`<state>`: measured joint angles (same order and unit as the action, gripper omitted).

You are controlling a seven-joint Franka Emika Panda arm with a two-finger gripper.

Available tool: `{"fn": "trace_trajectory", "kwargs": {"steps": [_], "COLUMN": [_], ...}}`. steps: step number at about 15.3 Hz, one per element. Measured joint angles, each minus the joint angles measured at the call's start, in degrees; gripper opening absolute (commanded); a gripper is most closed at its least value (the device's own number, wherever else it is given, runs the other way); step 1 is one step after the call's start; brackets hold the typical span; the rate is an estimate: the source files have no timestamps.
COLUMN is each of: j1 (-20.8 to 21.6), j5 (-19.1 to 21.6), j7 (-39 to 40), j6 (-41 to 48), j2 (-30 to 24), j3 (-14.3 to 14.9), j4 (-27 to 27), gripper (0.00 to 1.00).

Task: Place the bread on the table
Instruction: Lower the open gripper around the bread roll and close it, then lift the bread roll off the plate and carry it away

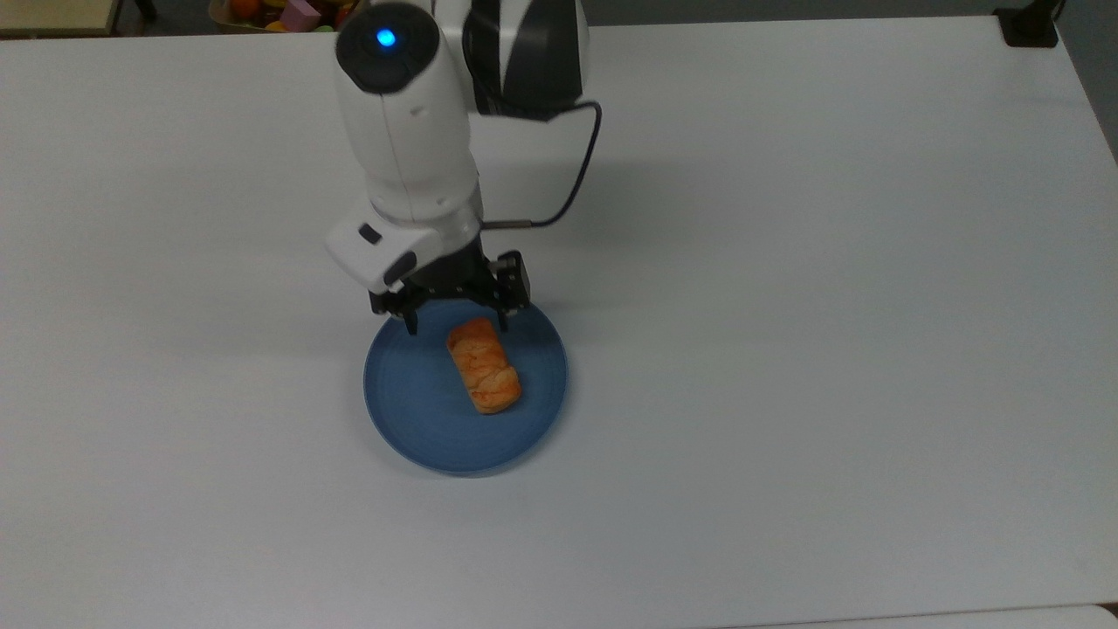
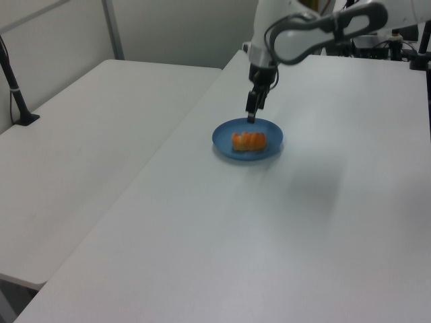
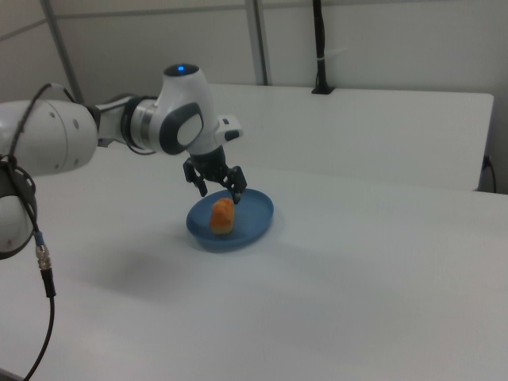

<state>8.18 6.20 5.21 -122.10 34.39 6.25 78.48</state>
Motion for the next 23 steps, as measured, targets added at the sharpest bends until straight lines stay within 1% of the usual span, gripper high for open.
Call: {"fn": "trace_trajectory", "kwargs": {"steps": [3,6,7,8,9,10,11,12,13,16,23], "j1": [0.9,1.4,1.5,1.7,1.9,2.0,2.1,2.1,2.1,2.1,2.1], "j5": [0.0,-0.2,-0.6,-1.1,-1.6,-2.0,-2.3,-2.5,-2.7,-3.0,-3.2], "j7": [0.2,0.9,1.1,1.1,1.1,1.1,1.1,1.1,1.1,1.1,0.5], "j6": [-3.2,-3.8,-4.1,-4.5,-4.6,-4.7,-4.7,-4.8,-4.8,-4.8,-4.8], "j2": [2.9,3.9,4.1,4.4,4.7,5.0,5.3,5.6,5.7,5.7,4.9], "j3": [0.0,0.0,-0.1,-0.1,-0.1,-0.1,-0.1,-0.1,-0.1,-0.1,-0.1], "j4": [-0.2,-0.3,-0.3,-0.3,-0.3,-0.3,-0.3,-0.3,-0.3,-0.5,-1.7], "gripper": [1.0,1.0,0.94,0.85,0.7,0.48,0.33,0.21,0.14,0.04,0.03]}}
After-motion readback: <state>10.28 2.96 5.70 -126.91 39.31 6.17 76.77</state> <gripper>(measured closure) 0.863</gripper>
